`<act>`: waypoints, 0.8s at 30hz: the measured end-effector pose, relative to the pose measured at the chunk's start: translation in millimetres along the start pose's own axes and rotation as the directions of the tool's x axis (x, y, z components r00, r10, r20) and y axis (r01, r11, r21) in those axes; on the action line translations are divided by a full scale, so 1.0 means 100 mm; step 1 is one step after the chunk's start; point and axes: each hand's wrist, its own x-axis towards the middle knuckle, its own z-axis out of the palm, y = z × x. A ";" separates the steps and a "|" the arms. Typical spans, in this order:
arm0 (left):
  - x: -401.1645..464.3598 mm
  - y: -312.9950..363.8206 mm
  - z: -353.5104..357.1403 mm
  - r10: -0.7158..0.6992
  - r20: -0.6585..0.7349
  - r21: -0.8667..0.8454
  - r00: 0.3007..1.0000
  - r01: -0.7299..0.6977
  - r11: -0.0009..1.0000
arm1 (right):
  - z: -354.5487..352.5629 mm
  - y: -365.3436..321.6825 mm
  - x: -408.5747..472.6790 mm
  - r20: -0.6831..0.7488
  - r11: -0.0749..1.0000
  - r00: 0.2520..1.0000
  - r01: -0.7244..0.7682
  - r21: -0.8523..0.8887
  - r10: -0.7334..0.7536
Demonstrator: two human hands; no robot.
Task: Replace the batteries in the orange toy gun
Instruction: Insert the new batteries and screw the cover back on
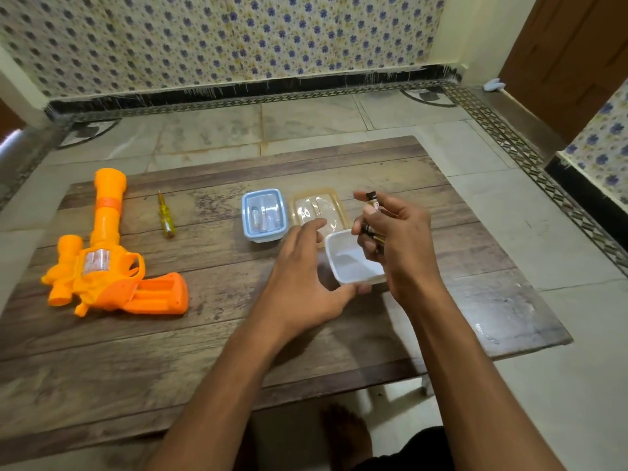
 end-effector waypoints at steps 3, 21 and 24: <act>-0.04 -0.15 -0.23 -0.035 -0.207 -0.085 0.978 0.018 0.996 | 0.16 0.05 -0.02 0.122 1.000 0.992 0.028 0.006 -0.029; -0.30 -1.14 -1.21 -0.855 -0.501 -0.570 0.131 0.694 0.440 | 1.72 0.64 -0.25 0.449 0.867 0.893 0.249 -0.432 -0.033; -0.20 -1.20 -1.21 -0.885 -0.459 -0.629 0.075 0.677 0.383 | 1.79 0.71 -0.27 0.428 0.870 0.903 0.188 -0.457 0.030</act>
